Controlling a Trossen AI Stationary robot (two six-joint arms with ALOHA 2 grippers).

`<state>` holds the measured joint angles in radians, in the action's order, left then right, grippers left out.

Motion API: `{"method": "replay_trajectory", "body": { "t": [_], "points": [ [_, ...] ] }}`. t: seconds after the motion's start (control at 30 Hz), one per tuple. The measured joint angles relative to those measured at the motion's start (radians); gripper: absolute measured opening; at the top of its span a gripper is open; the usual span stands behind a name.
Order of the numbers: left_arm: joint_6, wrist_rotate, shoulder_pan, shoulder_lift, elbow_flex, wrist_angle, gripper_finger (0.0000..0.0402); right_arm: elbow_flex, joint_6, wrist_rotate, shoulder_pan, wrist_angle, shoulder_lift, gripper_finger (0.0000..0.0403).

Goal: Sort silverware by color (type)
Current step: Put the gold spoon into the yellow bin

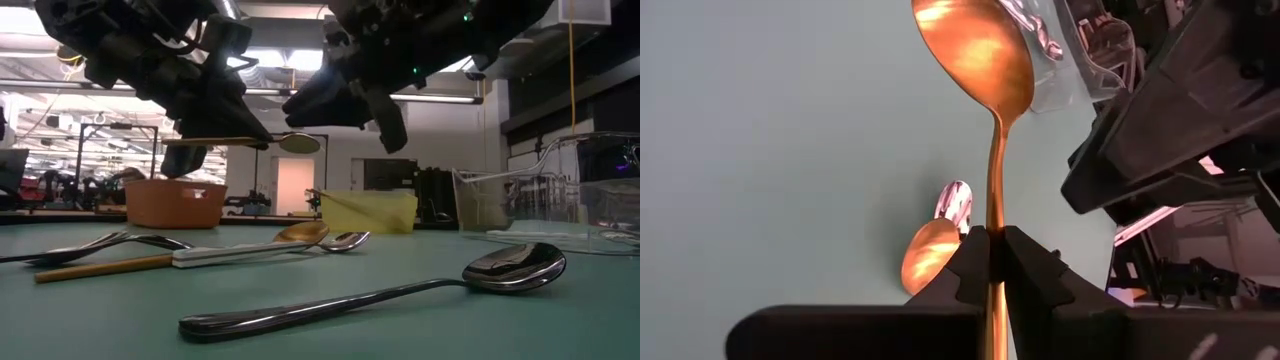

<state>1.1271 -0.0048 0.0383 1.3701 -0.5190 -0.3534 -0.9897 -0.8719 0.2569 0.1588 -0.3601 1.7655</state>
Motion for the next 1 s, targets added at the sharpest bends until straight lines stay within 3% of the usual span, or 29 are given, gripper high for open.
{"method": "replay_trajectory", "body": {
  "t": [1.0],
  "points": [
    [0.199,0.106,0.000,0.000,0.000,-0.114,0.0009,0.000,-0.113,-0.010,-0.009,-0.035,0.001,0.0094]
  ]
}}
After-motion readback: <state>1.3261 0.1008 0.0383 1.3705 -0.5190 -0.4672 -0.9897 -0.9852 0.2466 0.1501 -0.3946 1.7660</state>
